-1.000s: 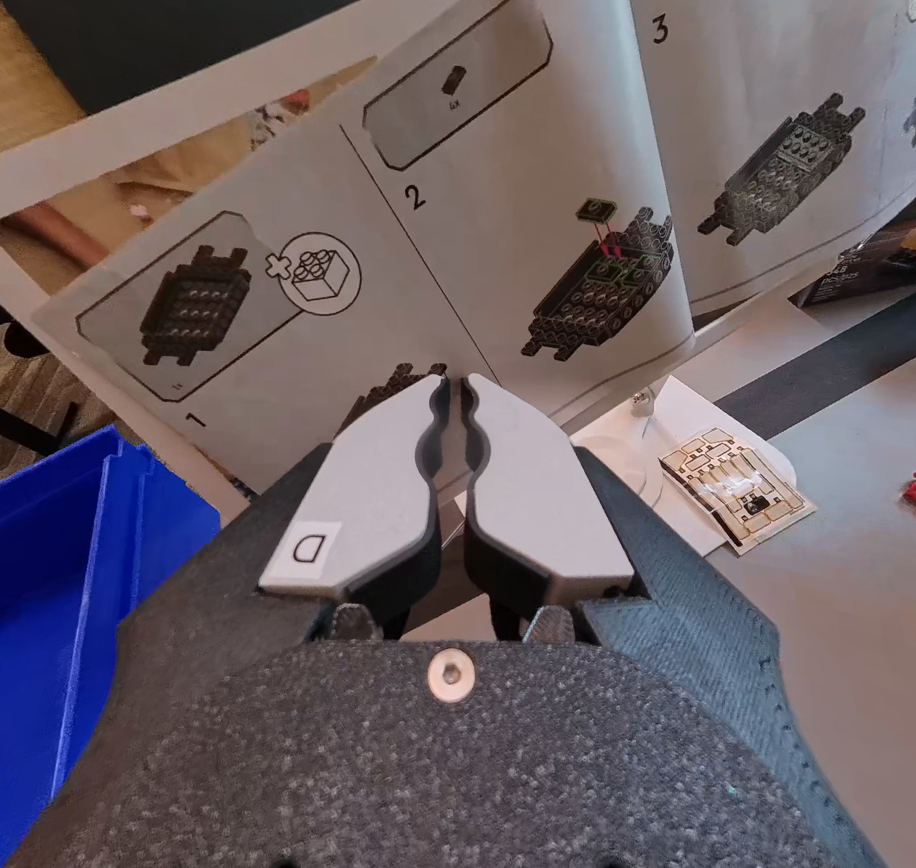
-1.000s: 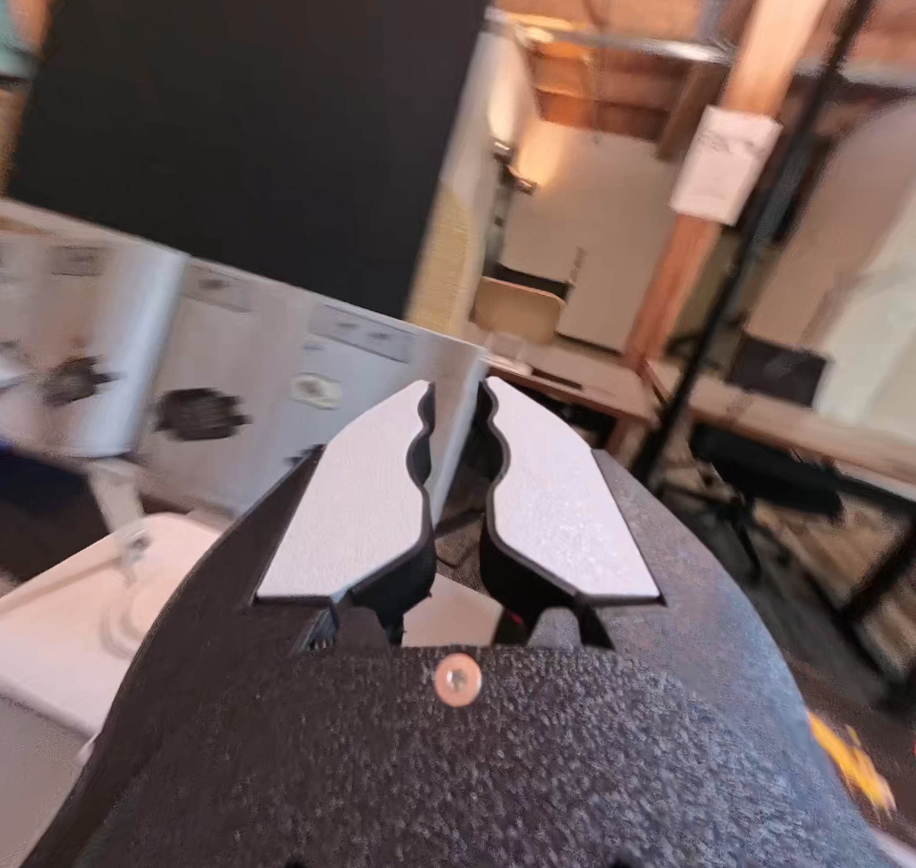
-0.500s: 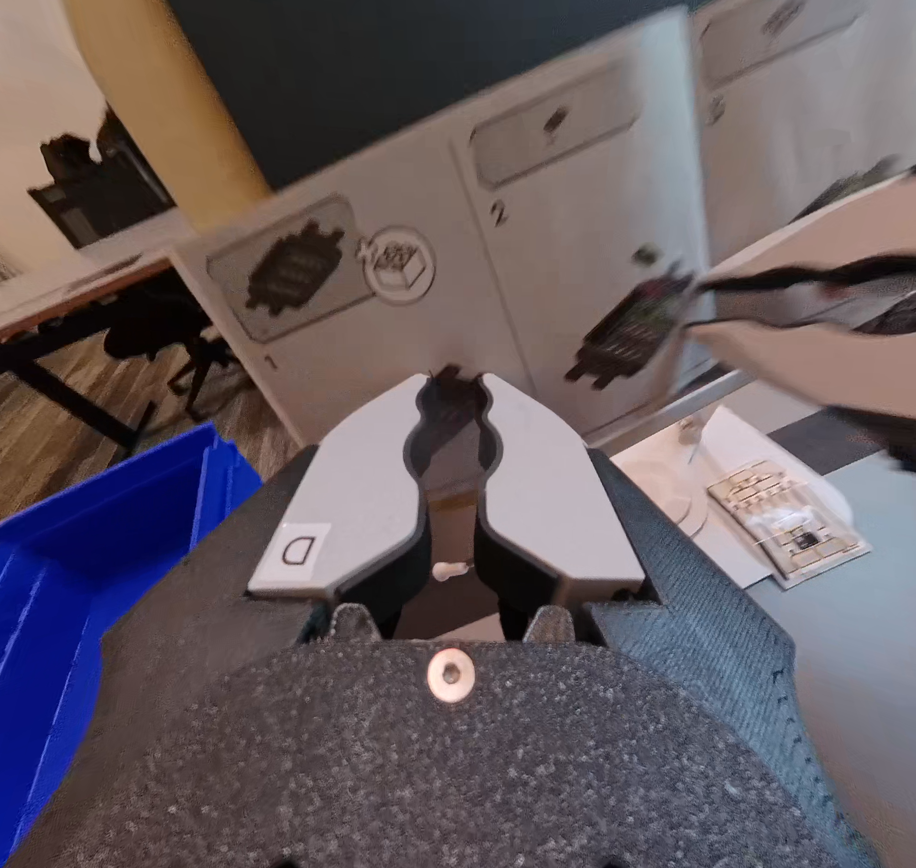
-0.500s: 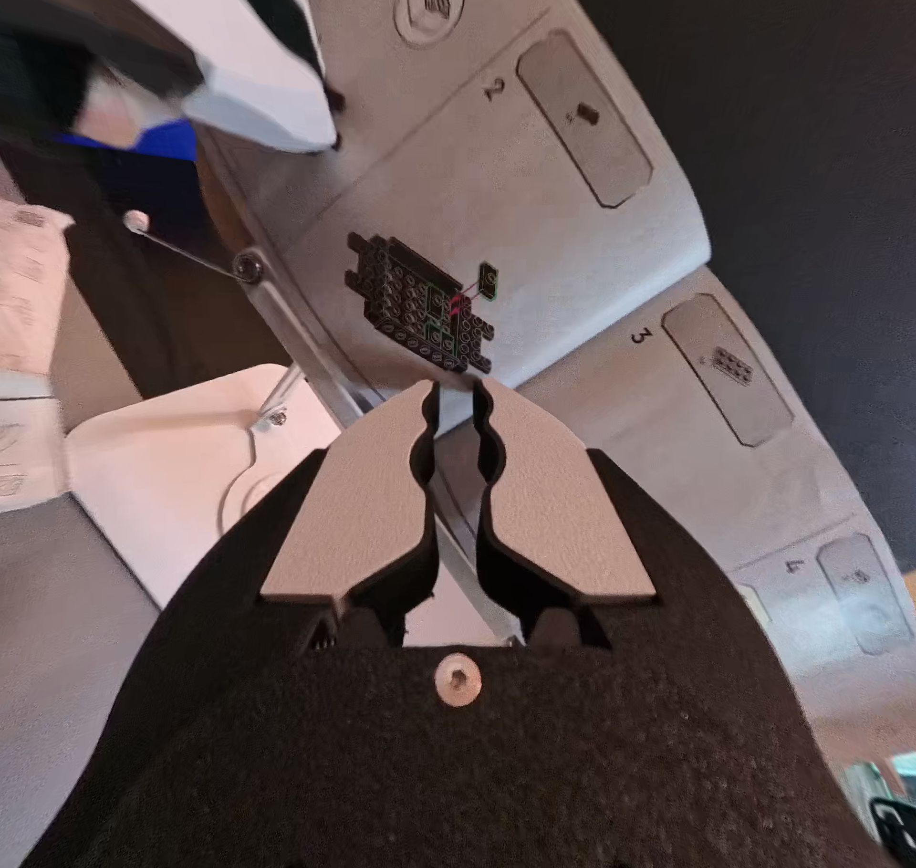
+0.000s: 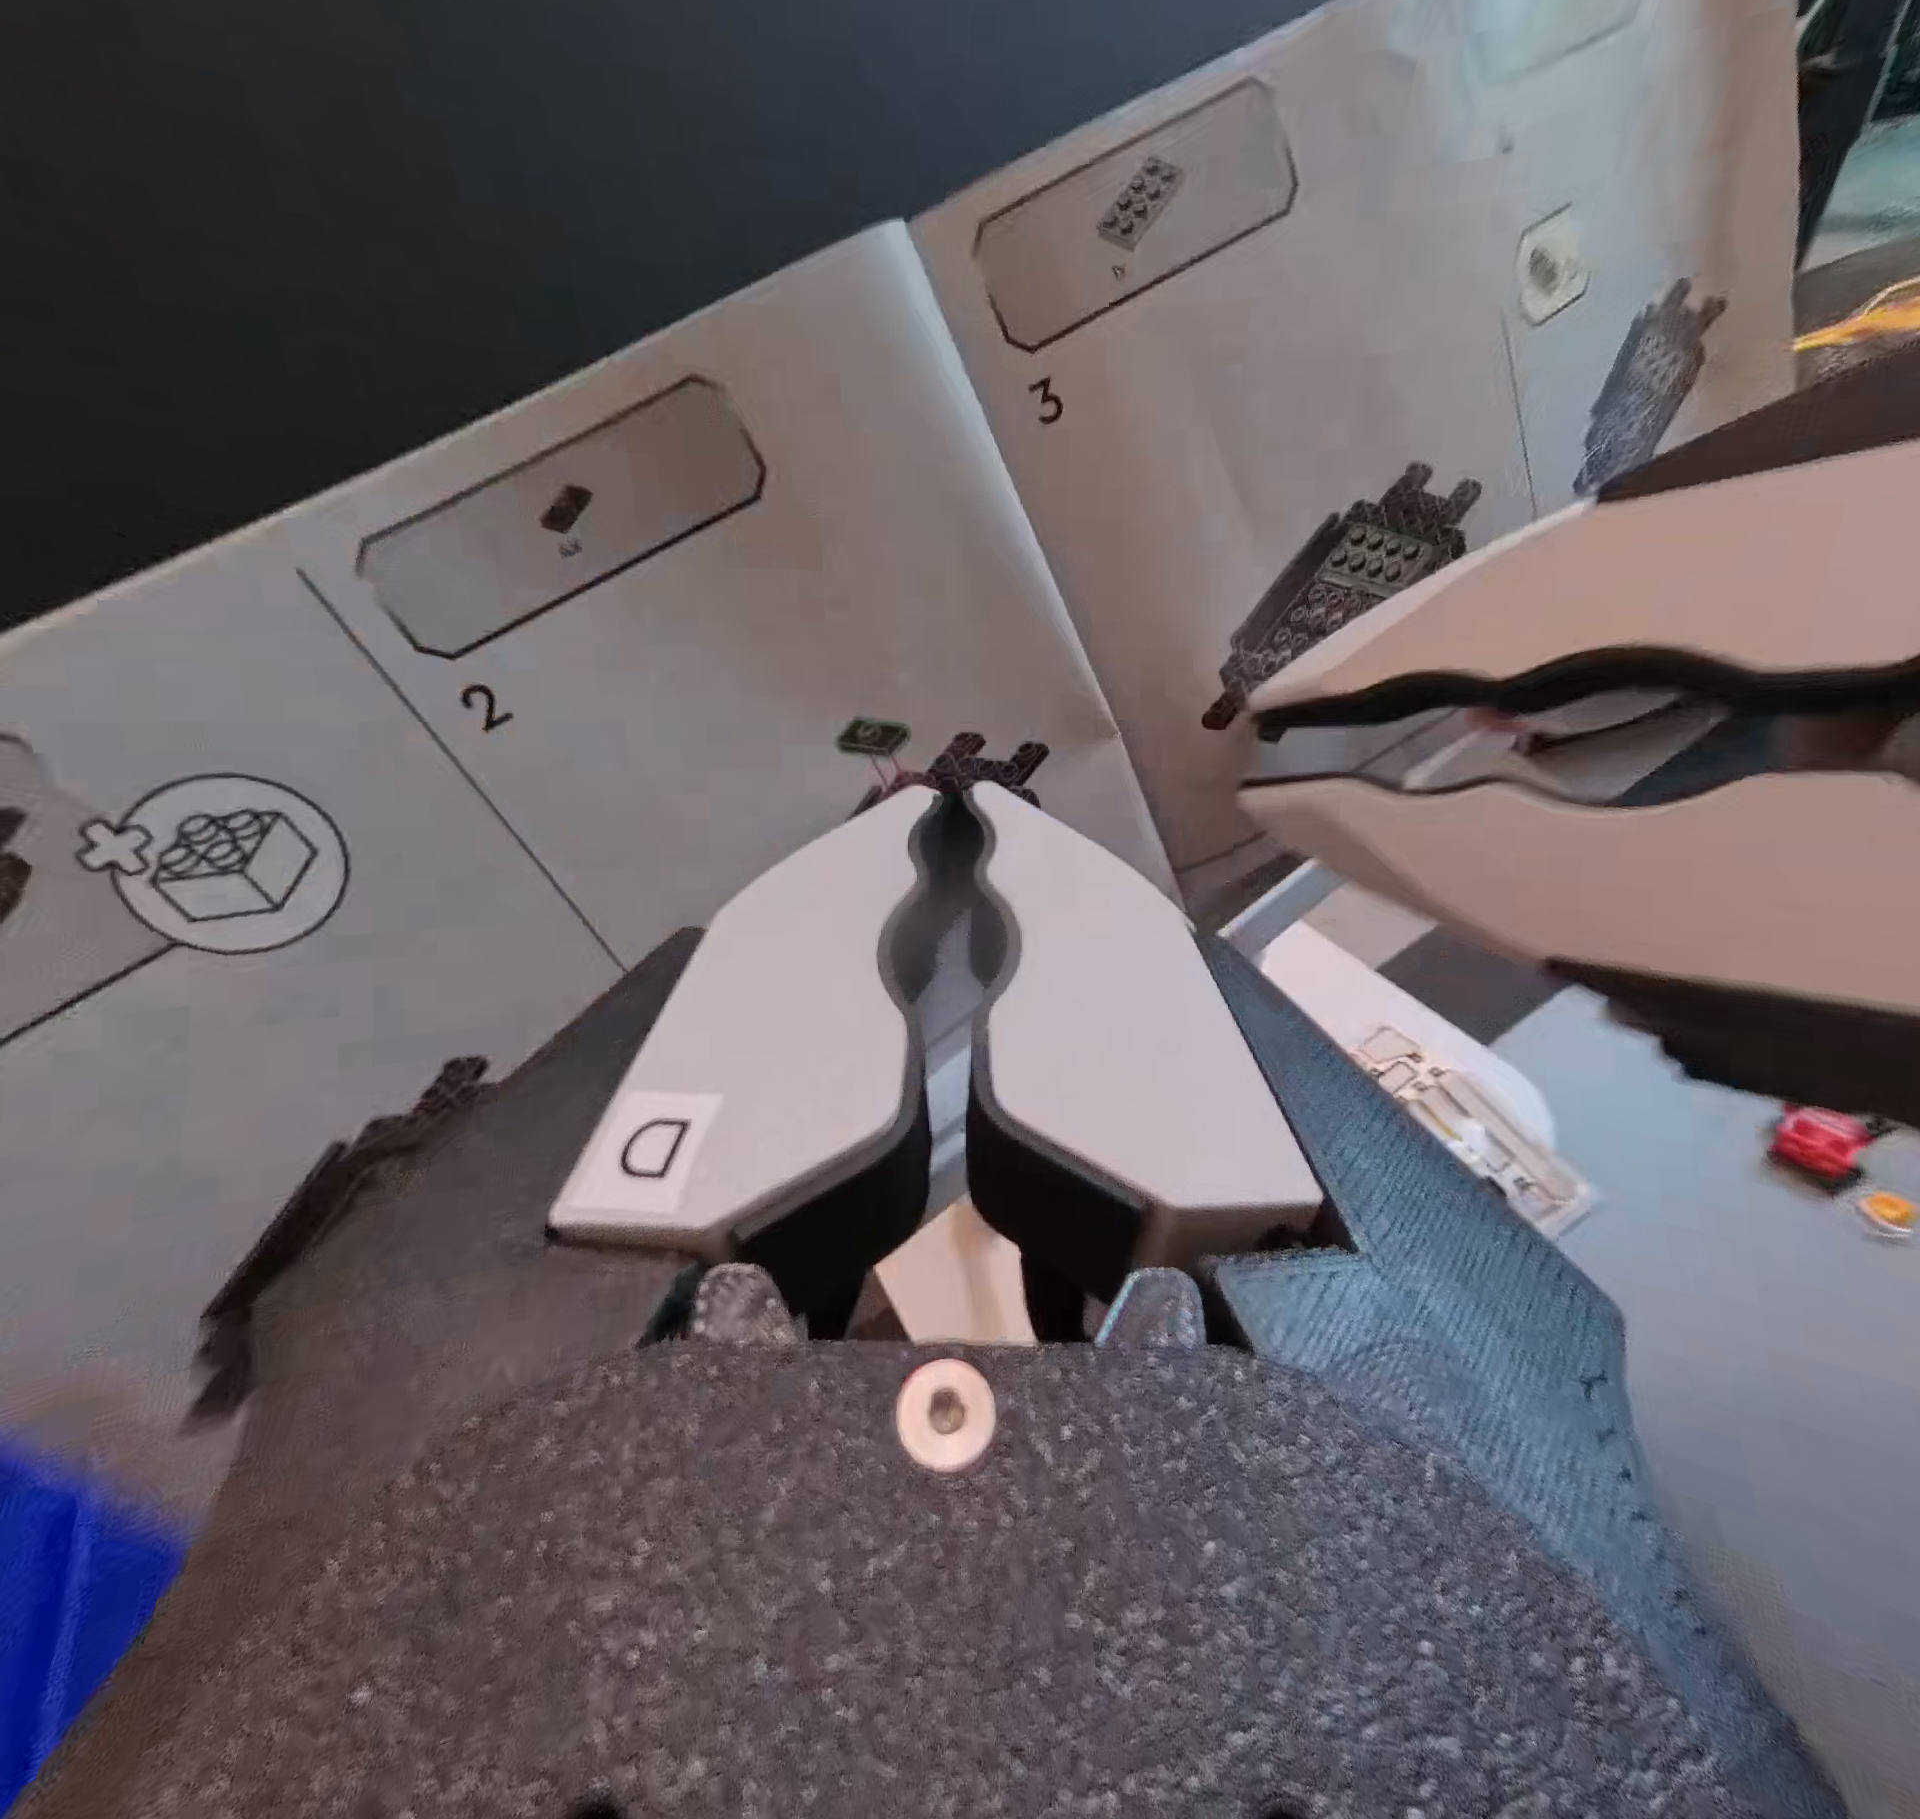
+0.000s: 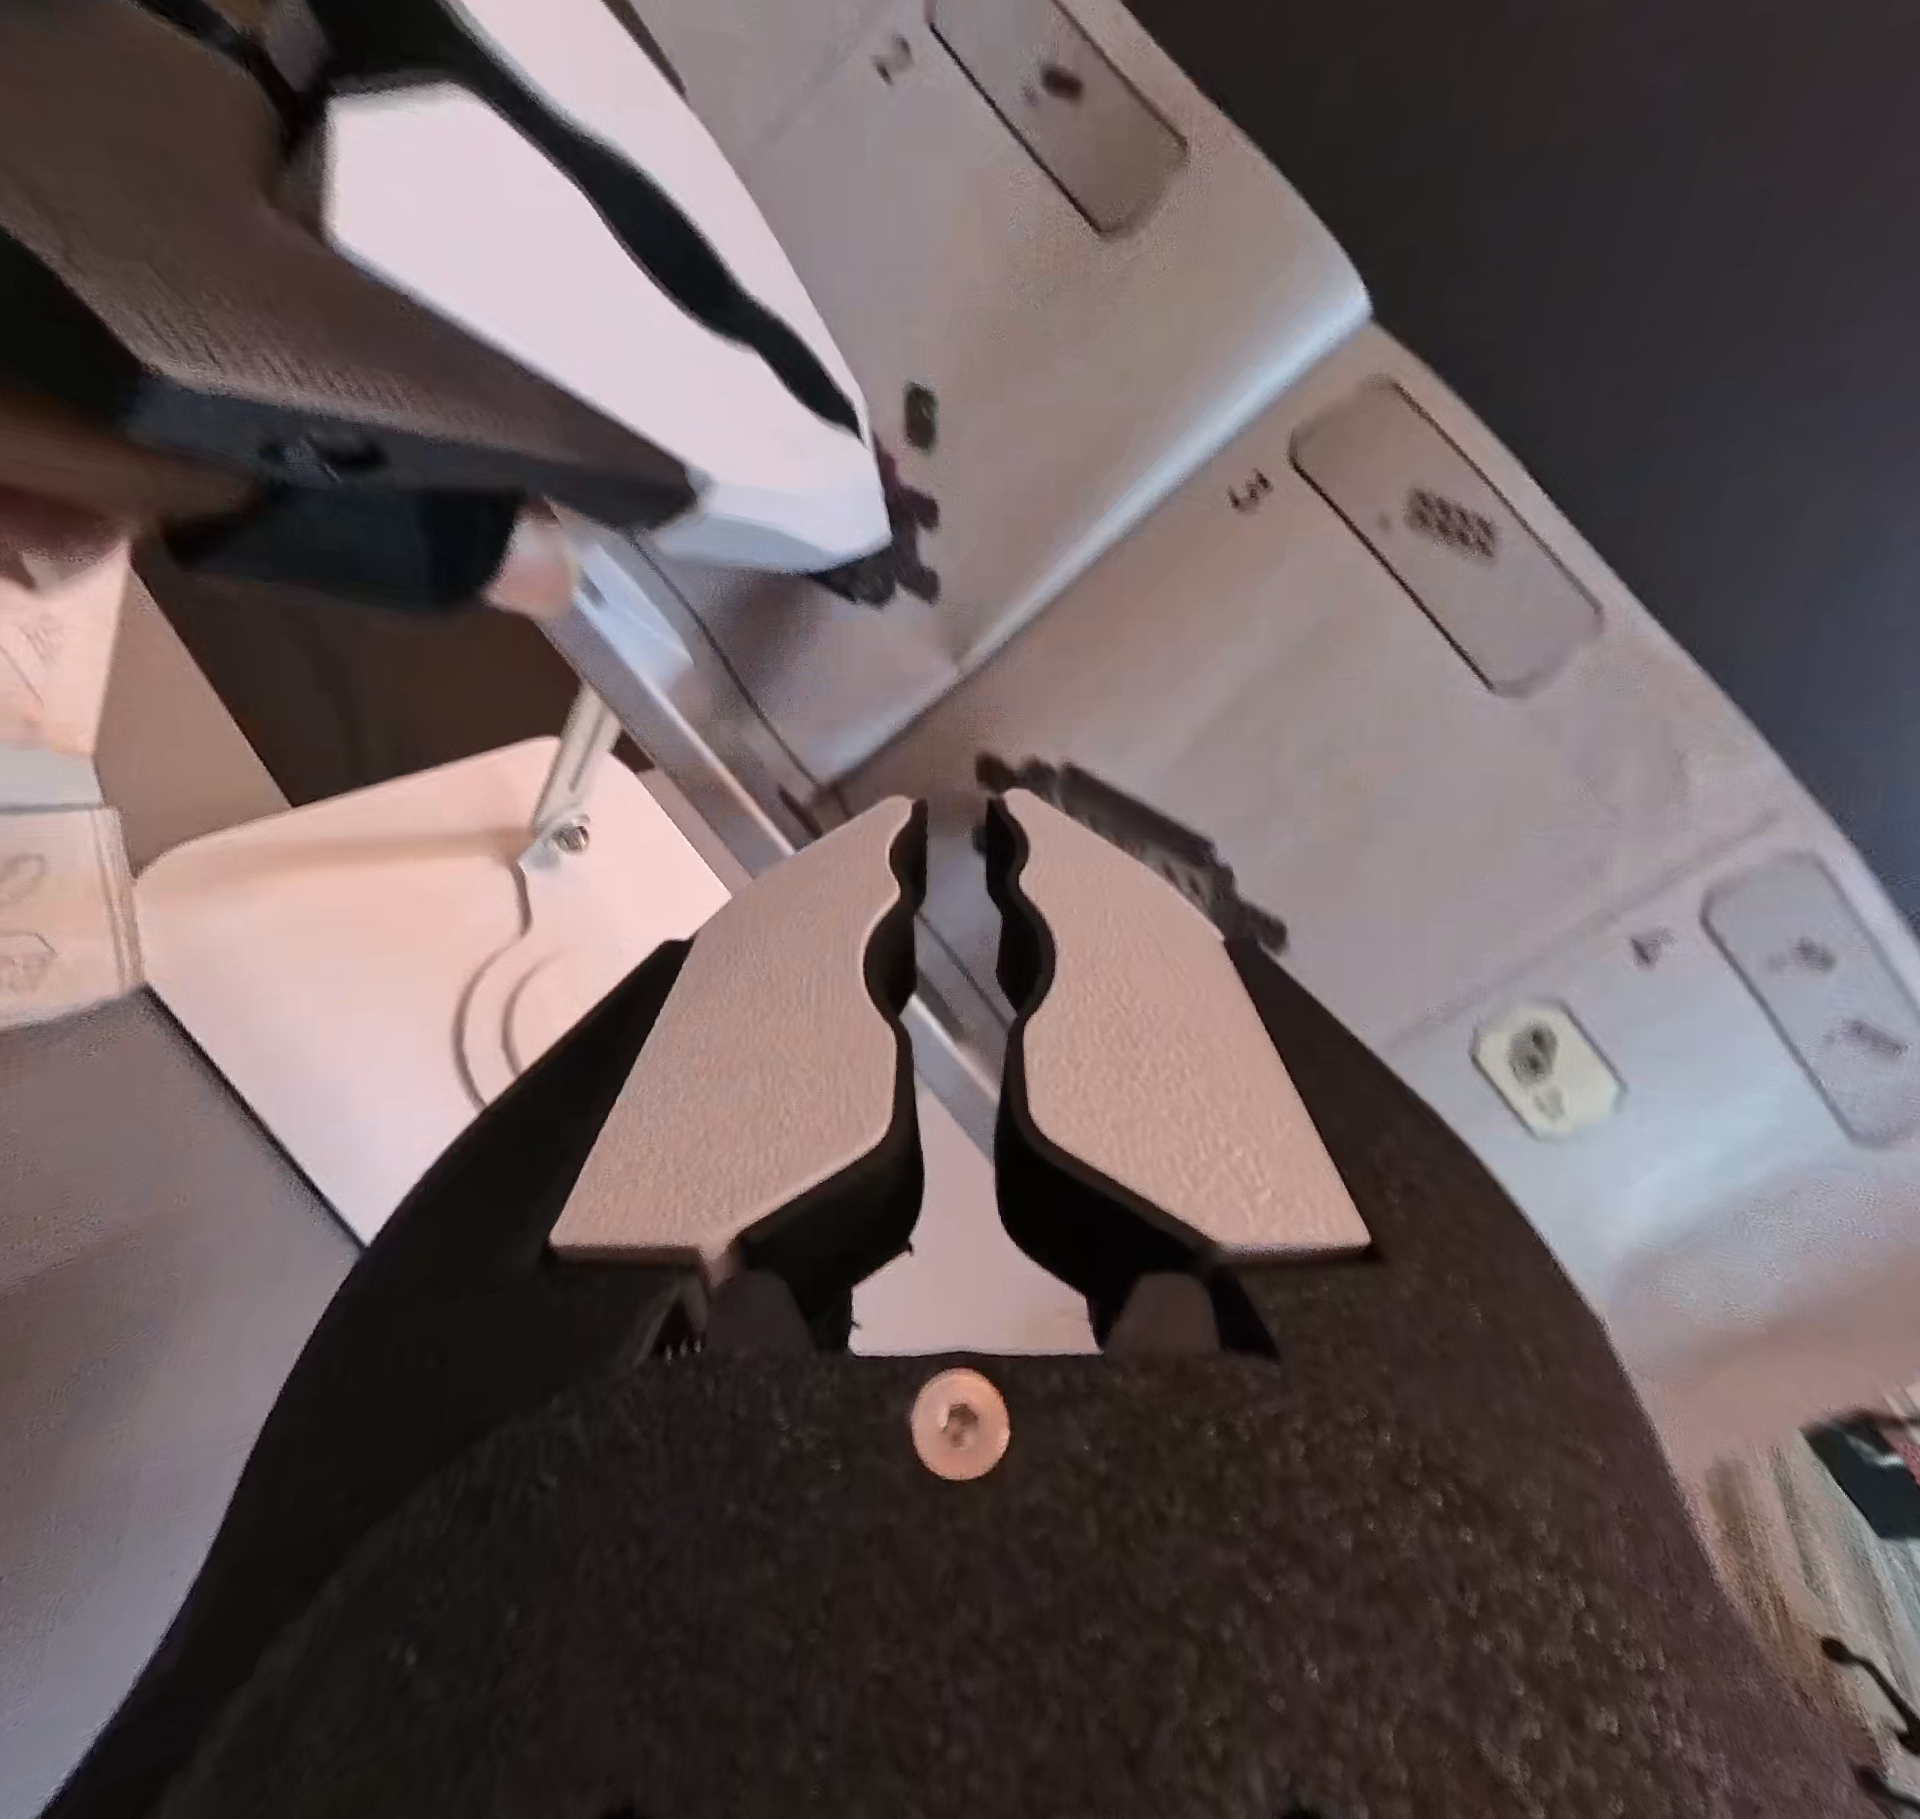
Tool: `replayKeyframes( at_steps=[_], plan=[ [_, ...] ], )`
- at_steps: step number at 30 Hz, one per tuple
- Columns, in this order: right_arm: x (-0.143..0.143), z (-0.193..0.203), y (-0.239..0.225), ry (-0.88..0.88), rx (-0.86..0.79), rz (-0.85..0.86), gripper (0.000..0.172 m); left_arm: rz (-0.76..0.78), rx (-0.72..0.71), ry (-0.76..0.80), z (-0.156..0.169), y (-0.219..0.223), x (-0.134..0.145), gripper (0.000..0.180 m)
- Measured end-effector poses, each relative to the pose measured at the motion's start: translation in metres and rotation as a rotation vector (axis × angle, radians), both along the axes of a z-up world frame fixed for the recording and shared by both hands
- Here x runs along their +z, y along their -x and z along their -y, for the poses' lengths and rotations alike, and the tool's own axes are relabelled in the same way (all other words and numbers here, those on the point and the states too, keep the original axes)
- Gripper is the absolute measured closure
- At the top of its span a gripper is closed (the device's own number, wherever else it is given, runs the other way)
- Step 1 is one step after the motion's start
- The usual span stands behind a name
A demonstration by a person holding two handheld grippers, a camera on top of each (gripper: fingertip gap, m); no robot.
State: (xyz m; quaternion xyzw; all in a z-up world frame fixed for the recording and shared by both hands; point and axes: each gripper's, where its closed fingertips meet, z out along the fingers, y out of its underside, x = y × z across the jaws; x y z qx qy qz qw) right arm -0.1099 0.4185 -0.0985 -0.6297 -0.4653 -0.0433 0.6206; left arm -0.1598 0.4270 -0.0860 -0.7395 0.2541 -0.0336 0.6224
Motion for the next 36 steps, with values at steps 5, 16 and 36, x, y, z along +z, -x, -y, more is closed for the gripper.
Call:
replayKeyframes(
  at_steps=[5, 16, 36],
  plan=[
    [-0.015, -0.013, -0.068, 0.005, -0.089, -0.001, 0.163, -0.053, 0.03, -0.017, 0.001, 0.004, -0.002, 0.18],
    [-0.005, -0.041, -0.15, 0.235, -0.116, -0.509, 0.171, -0.079, 0.115, -0.007, 0.001, 0.007, 0.001, 0.177],
    [-0.016, -0.017, -0.172, 0.275, -0.182, -0.625, 0.164, -0.348, -0.117, -0.028, -0.006, -0.097, -0.02, 0.18]
  ],
)
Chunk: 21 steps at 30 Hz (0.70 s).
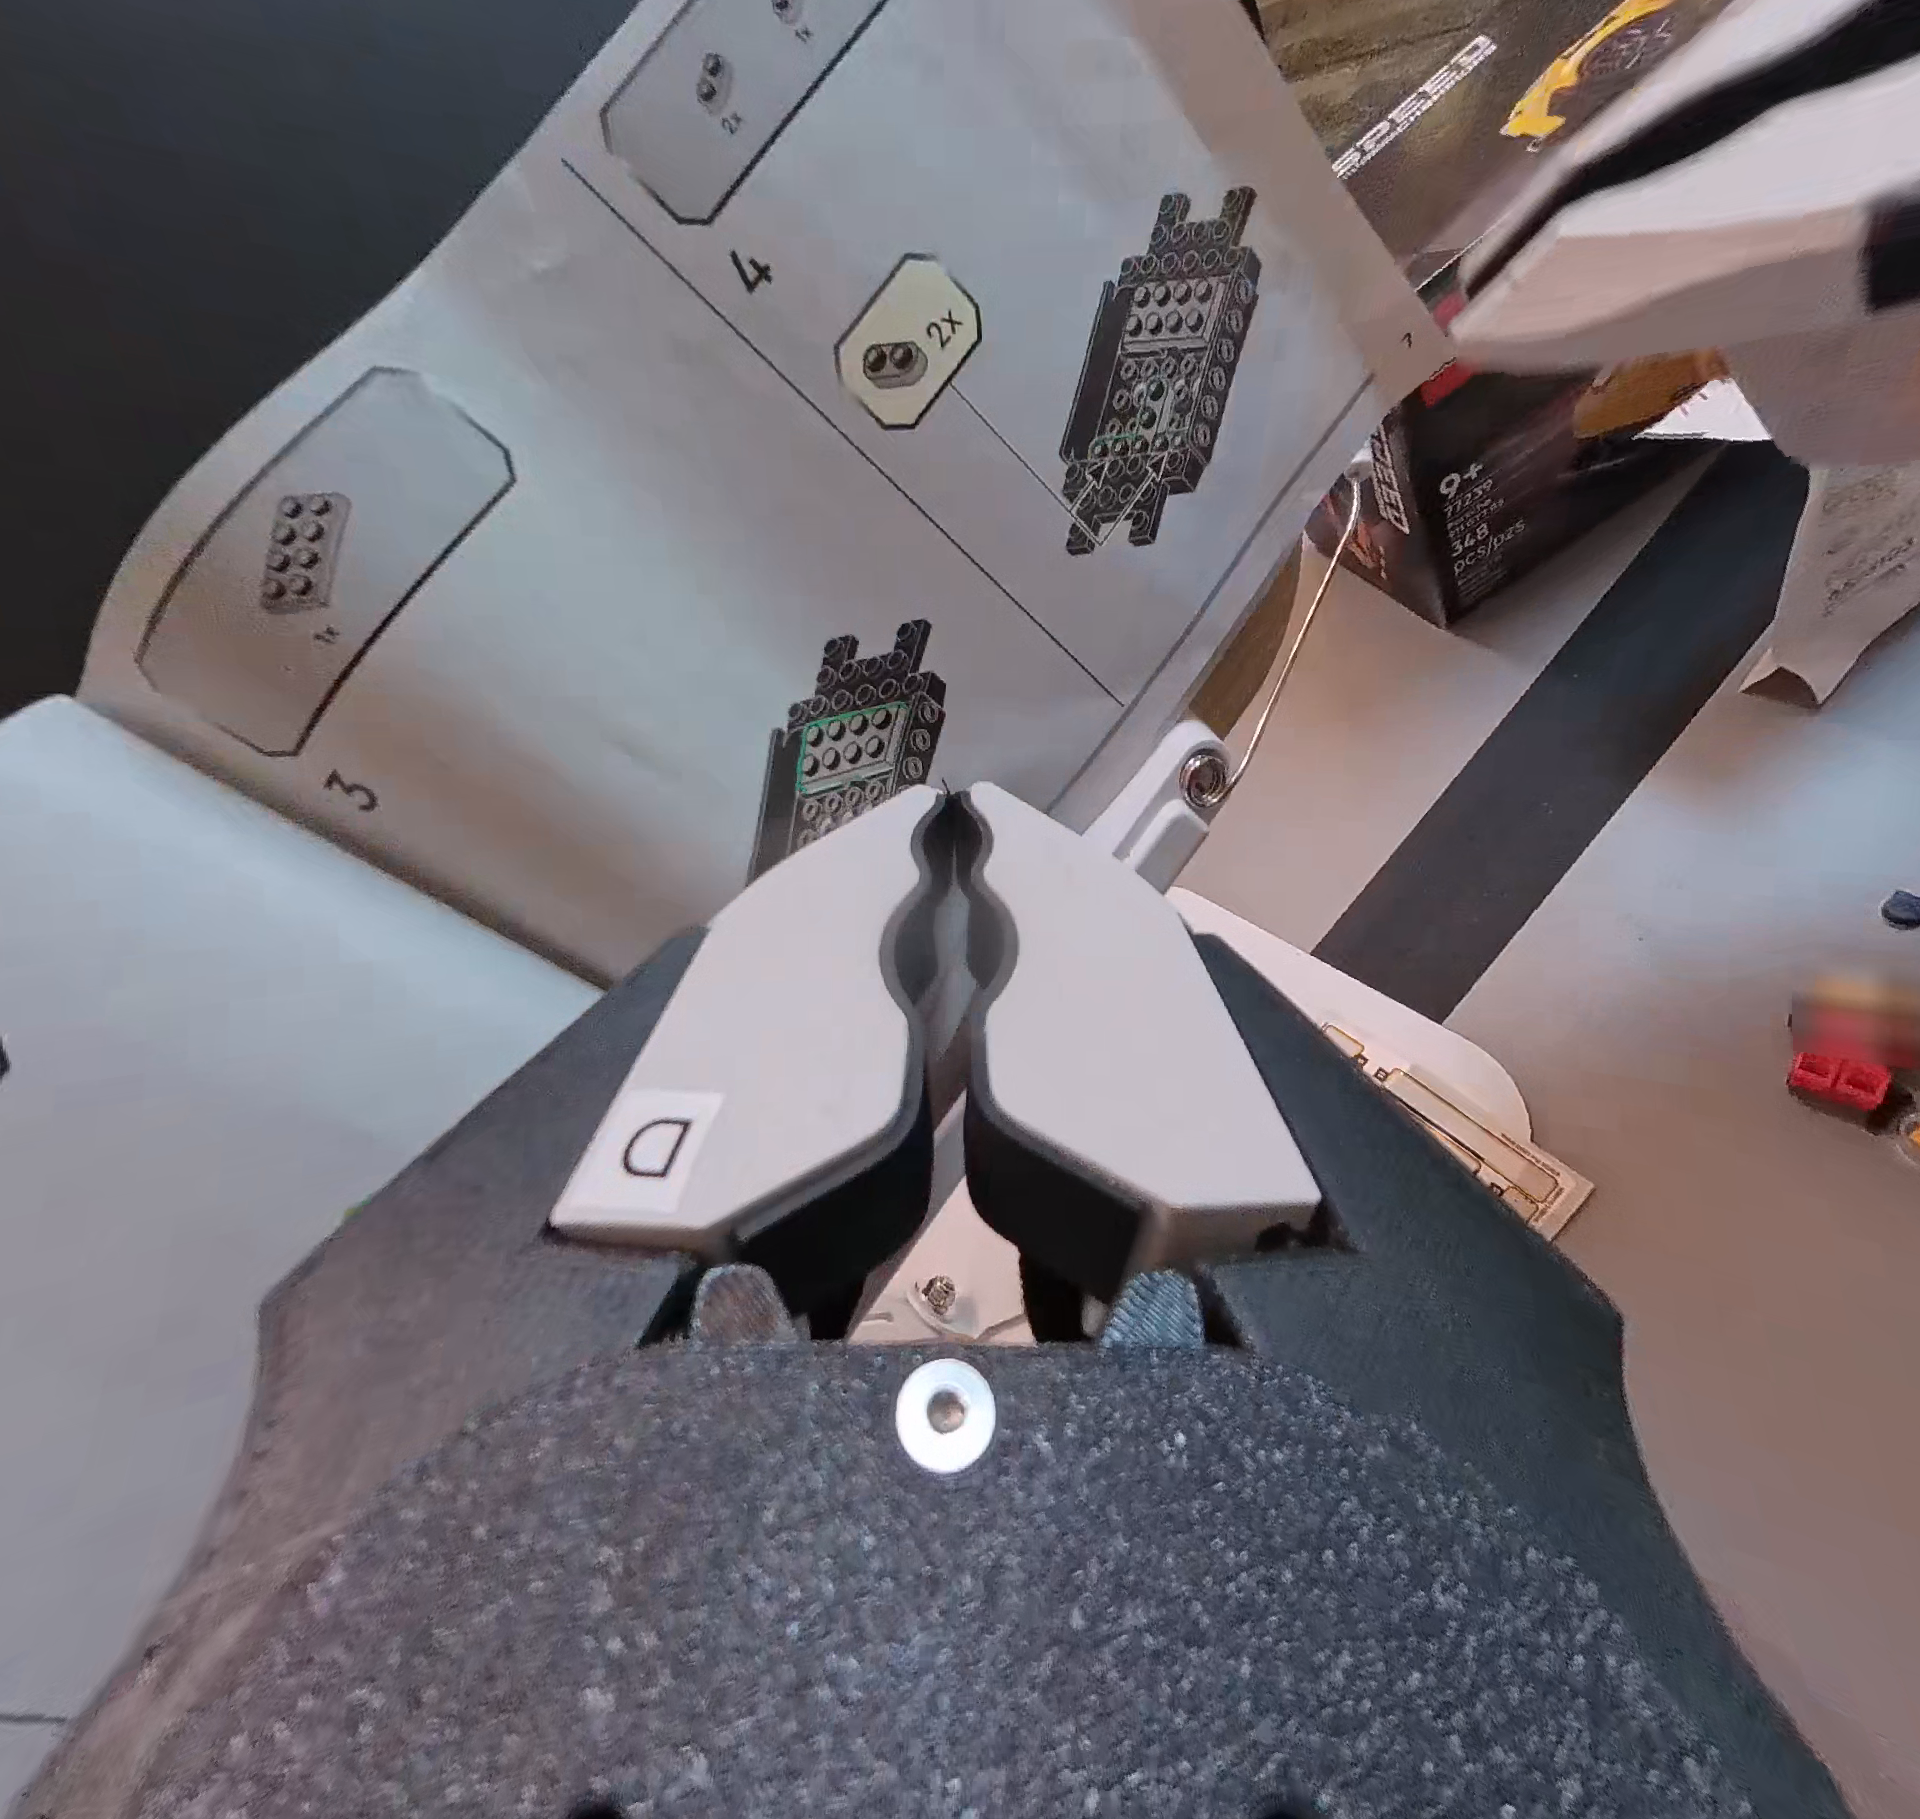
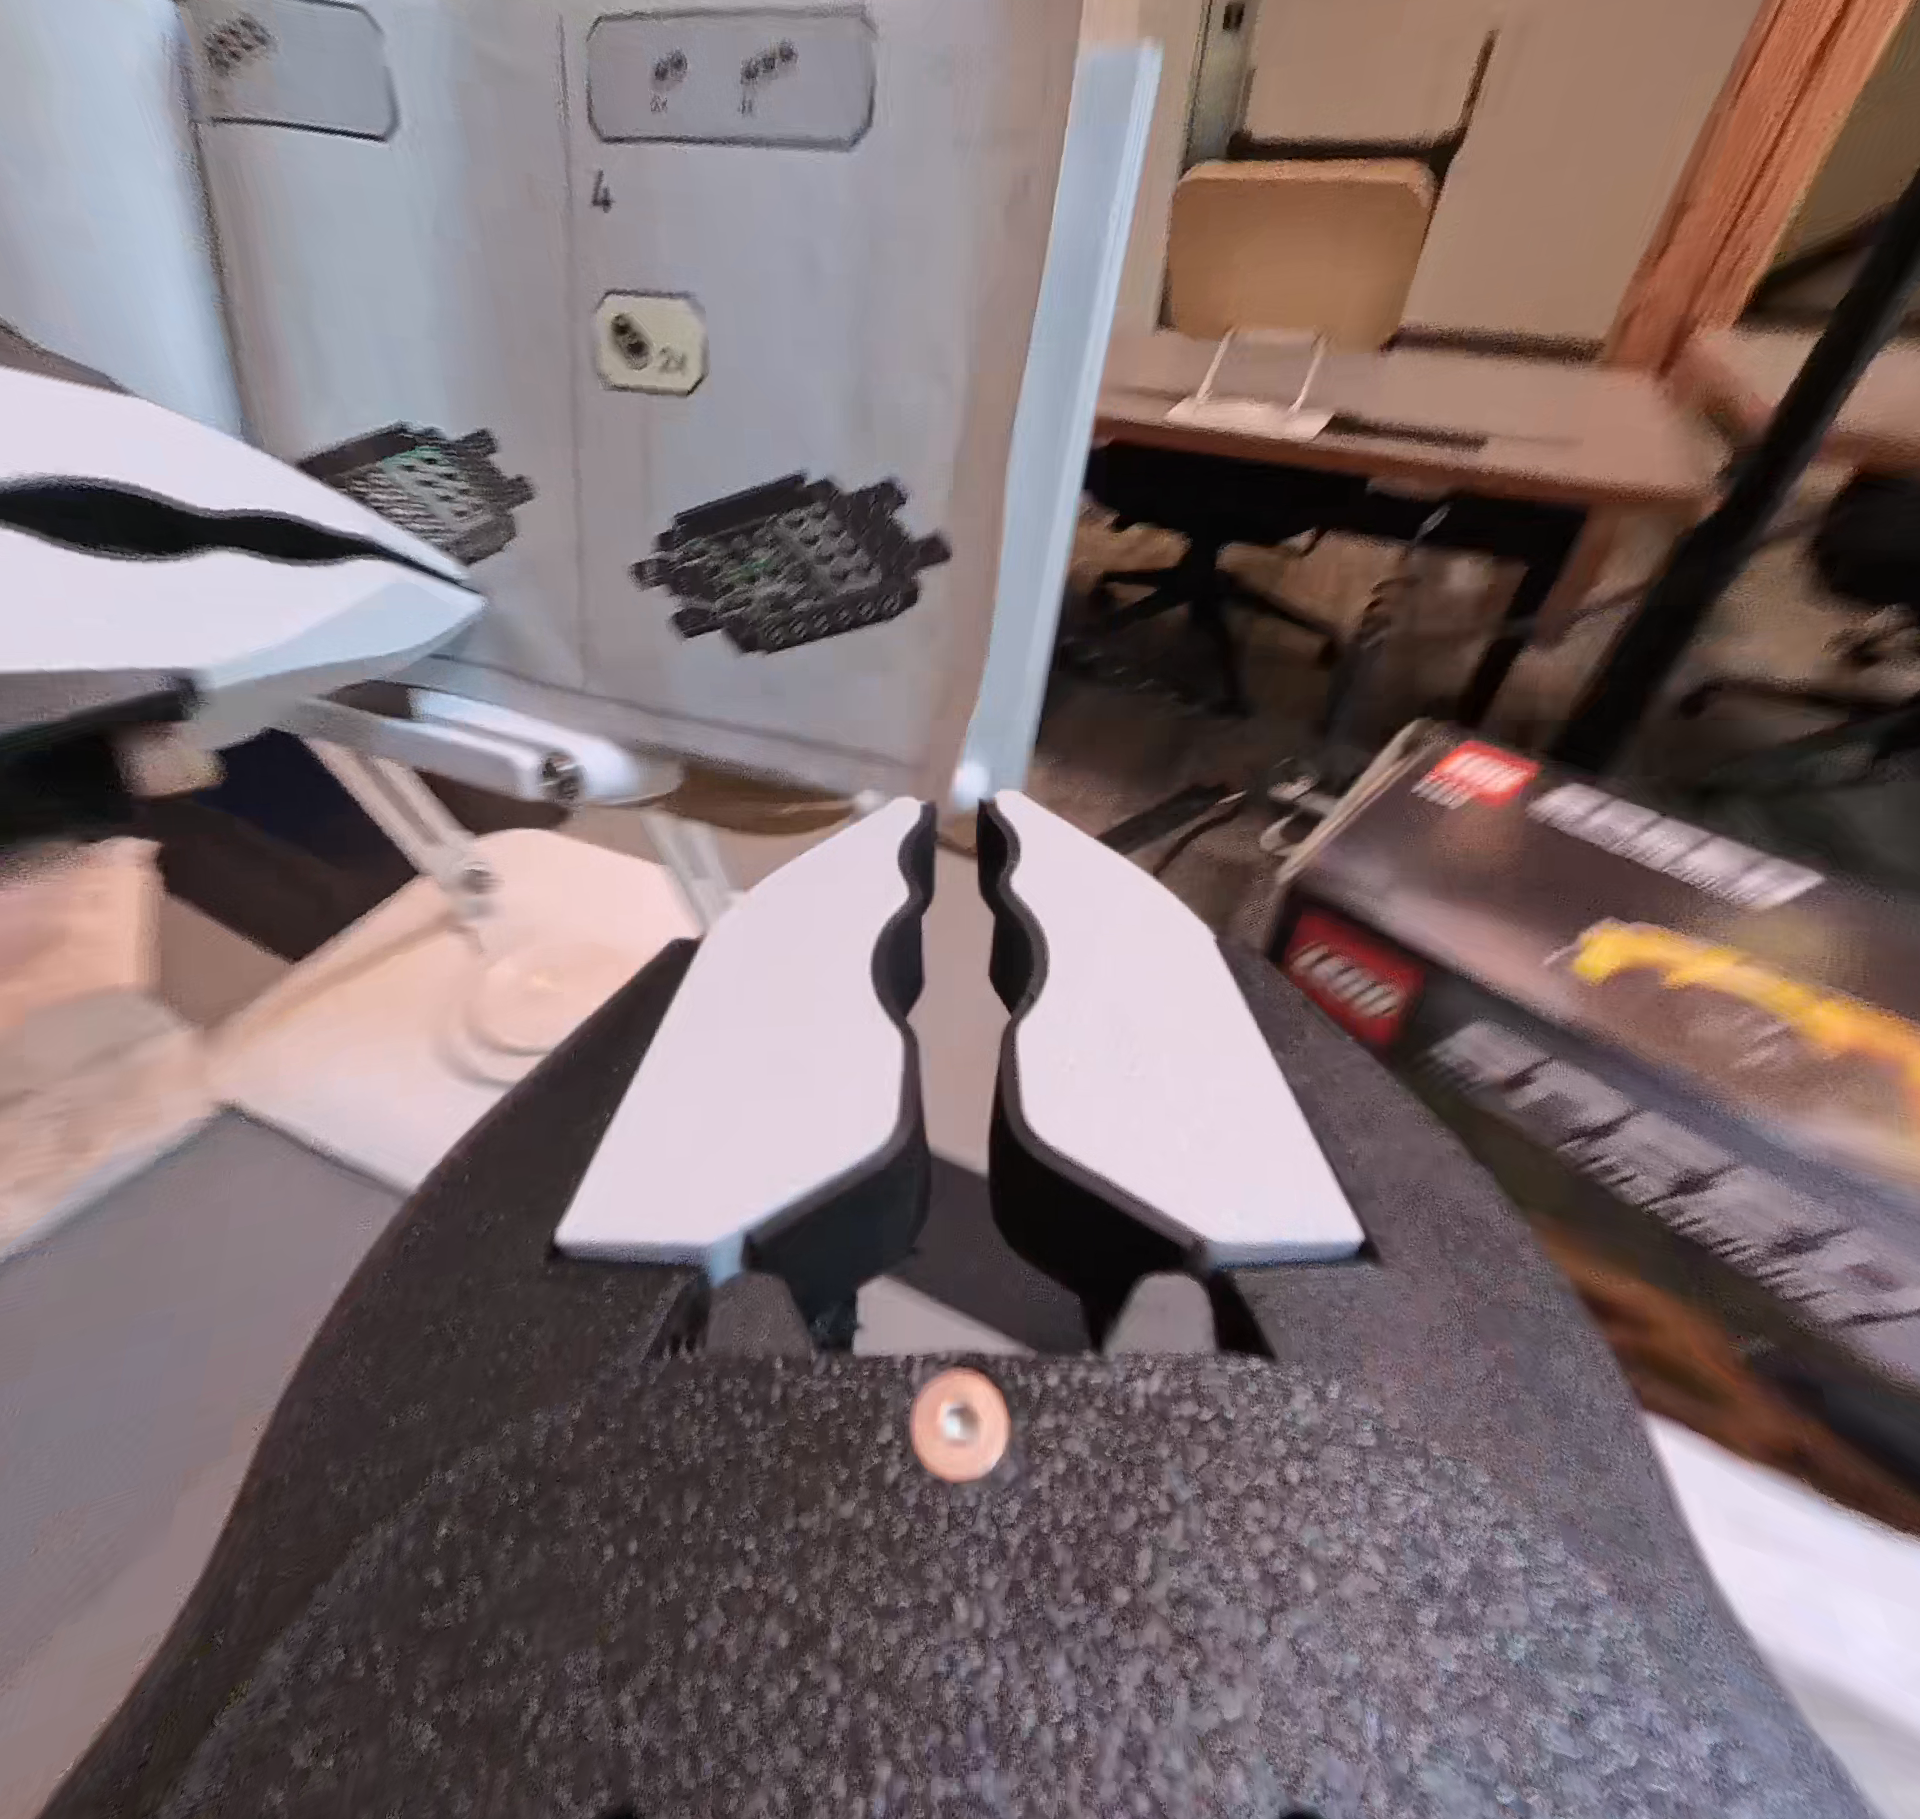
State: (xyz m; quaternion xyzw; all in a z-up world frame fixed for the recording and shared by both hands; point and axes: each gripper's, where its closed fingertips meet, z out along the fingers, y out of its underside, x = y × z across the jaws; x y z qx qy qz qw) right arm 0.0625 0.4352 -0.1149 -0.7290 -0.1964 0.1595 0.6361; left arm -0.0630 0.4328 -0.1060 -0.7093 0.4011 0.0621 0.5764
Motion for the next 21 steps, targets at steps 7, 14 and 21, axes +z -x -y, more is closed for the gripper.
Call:
replayKeyframes(
  at_steps=[7, 14, 21],
  plan=[
    [-0.027, 0.003, 0.05, 0.251, 0.071, -0.377, 0.13, -0.015, 0.038, -0.01, -0.002, -0.001, 0.0, 0.18],
    [-0.025, -0.004, 0.055, 0.381, 0.166, -0.912, 0.162, -0.02, 0.024, -0.008, -0.002, -0.001, -0.001, 0.18],
    [-0.015, 0.017, 0.053, 0.165, 0.129, -1.062, 0.17, 0.006, -0.002, 0.017, 0.001, -0.001, -0.002, 0.18]
  ],
)
